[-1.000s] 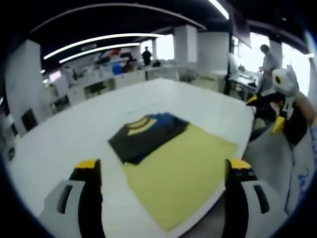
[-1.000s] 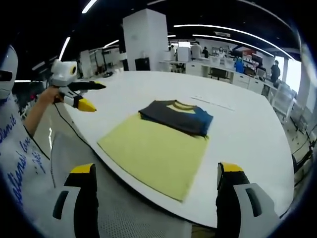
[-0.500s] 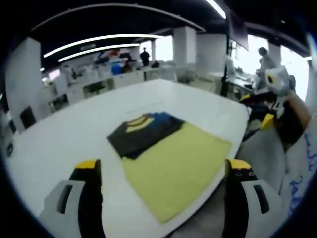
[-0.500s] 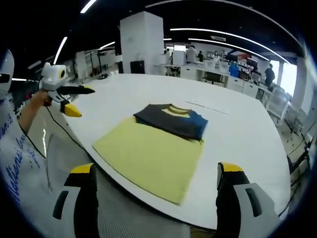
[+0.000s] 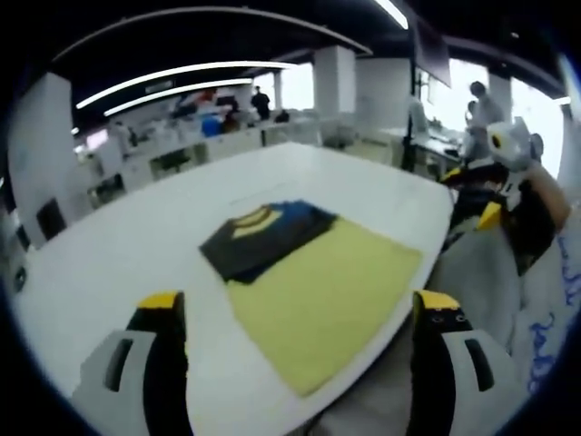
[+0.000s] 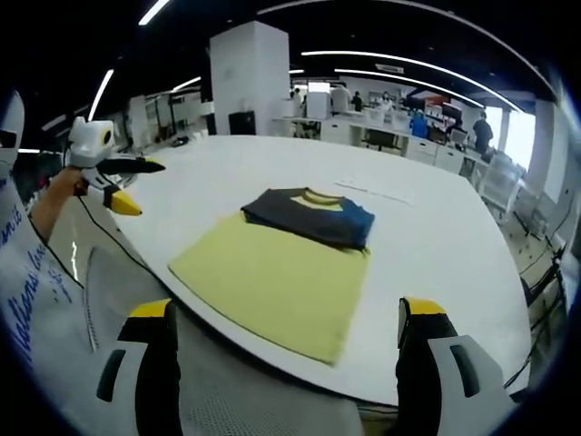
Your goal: Fold the garment on the visible template until the final outline fits inside the template.
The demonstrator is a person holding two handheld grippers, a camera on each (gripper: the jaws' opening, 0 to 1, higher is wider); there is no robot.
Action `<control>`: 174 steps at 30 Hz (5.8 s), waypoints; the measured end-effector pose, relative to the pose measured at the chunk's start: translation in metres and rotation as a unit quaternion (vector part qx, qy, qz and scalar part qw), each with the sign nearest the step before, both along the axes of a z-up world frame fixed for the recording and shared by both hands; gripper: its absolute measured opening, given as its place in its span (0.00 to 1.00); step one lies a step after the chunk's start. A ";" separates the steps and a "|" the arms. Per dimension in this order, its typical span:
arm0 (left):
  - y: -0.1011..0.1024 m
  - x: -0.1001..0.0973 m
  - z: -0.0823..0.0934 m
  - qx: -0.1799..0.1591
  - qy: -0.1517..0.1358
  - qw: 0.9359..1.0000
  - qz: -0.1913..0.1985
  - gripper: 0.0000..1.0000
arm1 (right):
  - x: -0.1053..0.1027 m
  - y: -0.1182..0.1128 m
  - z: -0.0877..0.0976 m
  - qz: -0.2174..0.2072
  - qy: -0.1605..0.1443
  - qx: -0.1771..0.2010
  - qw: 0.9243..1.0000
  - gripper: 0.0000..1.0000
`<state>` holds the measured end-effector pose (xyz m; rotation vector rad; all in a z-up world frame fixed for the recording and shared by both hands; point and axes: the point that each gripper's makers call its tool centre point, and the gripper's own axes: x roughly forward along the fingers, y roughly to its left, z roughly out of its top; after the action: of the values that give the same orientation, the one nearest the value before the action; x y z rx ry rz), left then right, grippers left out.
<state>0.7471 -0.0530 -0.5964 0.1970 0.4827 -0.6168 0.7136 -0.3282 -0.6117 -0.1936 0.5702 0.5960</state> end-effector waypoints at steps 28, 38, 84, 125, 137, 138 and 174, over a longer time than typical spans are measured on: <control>0.018 -0.016 -0.011 -0.002 0.021 1.000 0.005 1.00 | 0.001 0.006 -0.009 -0.014 0.007 -0.003 1.000 1.00; 0.021 -0.018 -0.013 -0.006 0.028 0.999 0.017 0.99 | 0.003 0.003 -0.016 -0.016 0.017 -0.007 1.000 1.00; 0.005 -0.032 -0.100 -0.016 0.170 0.985 0.007 0.65 | -0.004 -0.009 -0.069 -0.029 0.110 0.000 0.994 0.87; 0.020 -0.030 -0.158 0.012 0.221 0.975 0.036 0.28 | -0.002 -0.010 -0.078 -0.009 0.103 -0.011 0.995 0.80; 0.023 -0.031 -0.171 0.023 0.235 0.971 0.043 0.27 | -0.002 -0.011 -0.079 -0.012 0.106 -0.010 0.994 0.81; 0.023 -0.030 -0.171 0.024 0.235 0.971 0.045 0.27 | -0.002 -0.012 -0.079 -0.012 0.105 -0.010 0.994 0.81; 0.025 -0.026 -0.181 0.095 0.236 0.967 0.022 0.07 | 0.014 -0.019 -0.099 -0.015 0.132 -0.063 0.989 0.78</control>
<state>0.7208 -0.0277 -0.7770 0.2204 1.0064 -0.5739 0.7272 -0.3471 -0.7109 -0.2254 0.8663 0.5596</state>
